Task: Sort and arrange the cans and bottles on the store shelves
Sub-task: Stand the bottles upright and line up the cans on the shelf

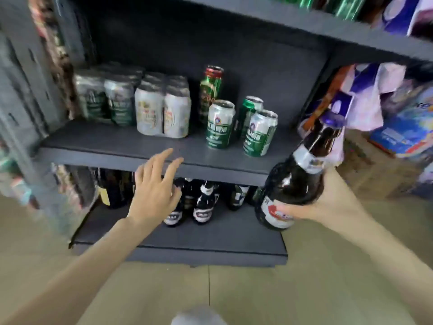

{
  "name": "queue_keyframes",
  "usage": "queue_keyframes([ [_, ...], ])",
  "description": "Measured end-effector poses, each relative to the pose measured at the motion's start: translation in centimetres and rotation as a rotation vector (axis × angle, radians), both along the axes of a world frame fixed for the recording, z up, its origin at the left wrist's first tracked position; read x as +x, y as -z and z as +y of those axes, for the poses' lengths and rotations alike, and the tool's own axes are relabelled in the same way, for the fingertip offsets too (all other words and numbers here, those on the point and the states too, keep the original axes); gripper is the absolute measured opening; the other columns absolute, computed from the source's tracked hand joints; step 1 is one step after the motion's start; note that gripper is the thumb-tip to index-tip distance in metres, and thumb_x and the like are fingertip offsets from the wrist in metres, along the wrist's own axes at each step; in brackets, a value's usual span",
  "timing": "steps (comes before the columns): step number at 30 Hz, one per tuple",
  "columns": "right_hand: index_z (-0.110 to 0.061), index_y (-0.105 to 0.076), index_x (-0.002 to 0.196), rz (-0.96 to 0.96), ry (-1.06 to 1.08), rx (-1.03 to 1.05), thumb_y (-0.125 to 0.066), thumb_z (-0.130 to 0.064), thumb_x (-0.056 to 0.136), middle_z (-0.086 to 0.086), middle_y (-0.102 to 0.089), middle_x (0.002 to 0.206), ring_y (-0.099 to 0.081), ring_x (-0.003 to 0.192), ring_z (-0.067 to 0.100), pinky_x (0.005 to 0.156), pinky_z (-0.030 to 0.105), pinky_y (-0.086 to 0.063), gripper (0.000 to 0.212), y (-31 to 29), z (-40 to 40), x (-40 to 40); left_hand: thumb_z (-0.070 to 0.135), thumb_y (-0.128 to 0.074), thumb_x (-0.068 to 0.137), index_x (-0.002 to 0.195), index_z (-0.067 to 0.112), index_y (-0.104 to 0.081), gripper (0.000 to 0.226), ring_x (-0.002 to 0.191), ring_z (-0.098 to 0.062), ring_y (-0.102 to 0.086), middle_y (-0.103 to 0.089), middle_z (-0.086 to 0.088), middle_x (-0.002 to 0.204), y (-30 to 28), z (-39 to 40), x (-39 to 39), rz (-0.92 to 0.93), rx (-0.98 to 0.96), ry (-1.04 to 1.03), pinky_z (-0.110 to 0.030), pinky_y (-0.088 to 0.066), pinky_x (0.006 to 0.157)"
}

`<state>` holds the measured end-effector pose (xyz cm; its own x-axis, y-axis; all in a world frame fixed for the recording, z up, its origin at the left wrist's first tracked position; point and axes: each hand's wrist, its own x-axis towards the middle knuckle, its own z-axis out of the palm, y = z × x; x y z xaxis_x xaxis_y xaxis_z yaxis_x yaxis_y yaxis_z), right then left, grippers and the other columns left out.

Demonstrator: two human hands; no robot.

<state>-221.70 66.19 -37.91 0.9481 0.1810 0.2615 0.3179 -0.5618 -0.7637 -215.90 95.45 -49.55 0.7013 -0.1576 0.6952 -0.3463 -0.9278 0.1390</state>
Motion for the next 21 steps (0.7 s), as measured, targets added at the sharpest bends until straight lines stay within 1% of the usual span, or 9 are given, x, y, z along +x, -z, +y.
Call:
queue_keyframes([
  [2, -0.051, -0.047, 0.102, 0.072, 0.086, 0.004, -0.087, -0.034, 0.042, -0.017, -0.066, 0.100, -0.062, 0.096, 0.003, 0.090, 0.034, -0.049, 0.074, 6.3, 0.7, 0.2, 0.019, -0.045, 0.079, 0.134, 0.008, -0.042, 0.056, 0.127, -0.035, -0.029, -0.037, -0.021, 0.141, 0.7, 0.4, 0.5, 0.011, 0.064, -0.071, -0.052, -0.026, 0.099],
  [3, -0.052, -0.045, 0.101, 0.110, 0.115, 0.008, -0.088, -0.034, 0.043, -0.018, -0.064, 0.099, -0.061, 0.097, 0.005, 0.089, 0.034, -0.049, 0.074, 9.3, 1.4, 0.2, 0.019, -0.048, 0.077, 0.137, 0.009, -0.039, 0.061, 0.132, -0.037, -0.027, -0.033, -0.022, 0.144, 0.7, 0.6, 0.9, 0.026, 0.101, -0.090, -0.054, -0.022, 0.104],
  [5, -0.046, -0.043, 0.105, 0.147, 0.145, -0.008, -0.088, -0.031, 0.049, -0.018, -0.060, 0.101, -0.057, 0.103, 0.014, 0.089, 0.035, -0.047, 0.074, 14.6, 2.4, 1.2, 0.021, -0.054, 0.075, 0.139, 0.011, -0.037, 0.067, 0.136, -0.043, -0.023, -0.029, -0.023, 0.147, 0.7, 0.8, 1.8, 0.092, 0.165, -0.117, -0.058, -0.015, 0.108],
  [7, -0.040, -0.040, 0.108, 0.187, 0.138, -0.033, -0.087, -0.022, 0.056, -0.023, -0.050, 0.097, -0.048, 0.104, 0.016, 0.084, 0.028, -0.038, 0.072, 18.1, 4.2, 2.3, 0.019, -0.062, 0.075, 0.140, 0.012, -0.038, 0.070, 0.135, -0.047, -0.022, -0.032, -0.022, 0.146, 1.4, 1.2, 2.3, 0.178, 0.201, -0.129, -0.063, -0.010, 0.108],
  [10, -0.024, -0.043, 0.116, 0.235, 0.122, -0.024, -0.086, -0.018, 0.058, -0.026, -0.041, 0.094, -0.044, 0.109, 0.018, 0.084, 0.025, -0.033, 0.072, 21.5, 7.6, 4.5, 0.018, -0.066, 0.073, 0.144, 0.024, -0.030, 0.079, 0.135, -0.046, -0.022, -0.034, -0.014, 0.147, 2.4, 2.7, 2.5, 0.220, 0.234, -0.140, -0.067, -0.007, 0.106],
  [14, -0.021, -0.045, 0.112, 0.268, 0.168, 0.067, -0.086, -0.018, 0.054, -0.020, -0.047, 0.095, -0.044, 0.111, 0.021, 0.084, 0.029, -0.038, 0.071, 26.0, 11.0, 7.4, 0.028, -0.065, 0.074, 0.147, 0.033, -0.016, 0.088, 0.135, -0.053, -0.009, -0.022, -0.012, 0.153, 2.1, 4.2, 2.4, 0.246, 0.306, -0.138, -0.070, -0.003, 0.103],
  [17, -0.019, -0.044, 0.121, 0.259, 0.234, 0.116, -0.086, -0.018, 0.054, -0.012, -0.052, 0.104, -0.040, 0.110, 0.021, 0.090, 0.034, -0.040, 0.080, 28.3, 12.9, 8.4, 0.034, -0.060, 0.076, 0.146, 0.036, -0.002, 0.091, 0.137, -0.052, -0.001, -0.012, -0.010, 0.156, 2.0, 4.2, 2.4, 0.277, 0.330, -0.150, -0.069, 0.001, 0.103],
  [19, -0.016, -0.042, 0.126, 0.246, 0.283, 0.105, -0.087, -0.020, 0.054, -0.002, -0.053, 0.115, -0.039, 0.110, 0.022, 0.093, 0.037, -0.040, 0.084, 29.0, 13.7, 9.3, 0.035, -0.061, 0.074, 0.147, 0.036, -0.006, 0.091, 0.136, -0.053, -0.005, -0.016, -0.011, 0.154, 2.1, 4.0, 2.5, 0.269, 0.334, -0.161, -0.071, -0.001, 0.103],
  [21, -0.011, -0.041, 0.128, 0.234, 0.304, 0.081, -0.087, -0.019, 0.055, 0.007, -0.048, 0.121, -0.040, 0.112, 0.025, 0.097, 0.036, -0.038, 0.087, 29.2, 14.5, 10.1, 0.034, -0.062, 0.072, 0.147, 0.034, -0.013, 0.090, 0.134, -0.054, -0.010, -0.022, -0.012, 0.152, 2.4, 4.0, 2.8, 0.238, 0.331, -0.174, -0.072, -0.003, 0.102],
])
